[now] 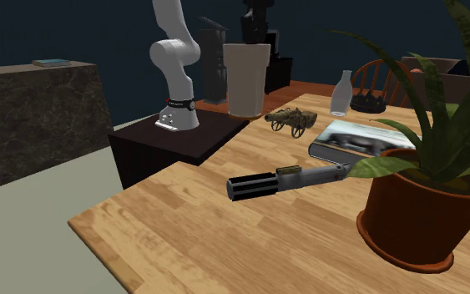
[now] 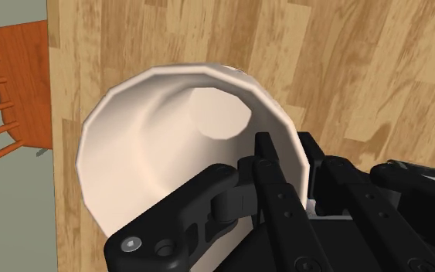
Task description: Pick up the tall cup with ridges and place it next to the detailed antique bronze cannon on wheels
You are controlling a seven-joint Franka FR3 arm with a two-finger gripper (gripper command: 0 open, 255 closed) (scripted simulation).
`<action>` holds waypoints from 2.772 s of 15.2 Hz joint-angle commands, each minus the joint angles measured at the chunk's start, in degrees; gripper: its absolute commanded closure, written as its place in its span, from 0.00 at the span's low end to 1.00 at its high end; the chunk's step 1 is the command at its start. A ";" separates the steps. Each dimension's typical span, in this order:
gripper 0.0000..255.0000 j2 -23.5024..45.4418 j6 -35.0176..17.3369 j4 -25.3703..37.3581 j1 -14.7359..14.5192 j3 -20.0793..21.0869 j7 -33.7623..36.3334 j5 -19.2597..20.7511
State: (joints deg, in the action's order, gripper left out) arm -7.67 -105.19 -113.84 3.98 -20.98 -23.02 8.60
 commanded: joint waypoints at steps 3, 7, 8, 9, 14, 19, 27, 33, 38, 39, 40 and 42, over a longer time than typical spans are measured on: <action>1.00 -5.15 0.48 -5.15 -2.06 3.54 6.19 0.97; 1.00 -9.30 1.17 -9.25 -3.99 7.26 11.93 0.88; 1.00 -10.19 1.37 -10.12 -4.48 8.22 13.34 0.72; 1.00 -11.02 1.56 -10.93 -4.98 9.19 14.74 0.51; 1.00 -11.64 -1.28 -14.63 -5.59 10.29 16.83 0.30; 1.00 -10.85 -5.22 -17.79 -5.52 10.04 17.11 0.47; 1.00 -8.86 -11.67 -22.27 -5.41 9.61 17.50 0.69; 1.00 -6.76 -16.63 -25.14 -5.35 9.28 17.76 0.81; 1.00 -4.60 -20.84 -27.20 -5.31 9.01 17.94 0.86; 1.00 -4.12 -21.69 -27.58 -5.31 8.96 17.97 0.86; 1.00 -3.63 -22.55 -27.94 -5.30 8.91 18.00 0.86; 1.00 -2.60 -24.26 -28.63 -5.29 8.81 18.05 0.84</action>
State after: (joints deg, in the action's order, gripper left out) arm -10.88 -128.39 -142.12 -1.35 -12.07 -4.93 9.44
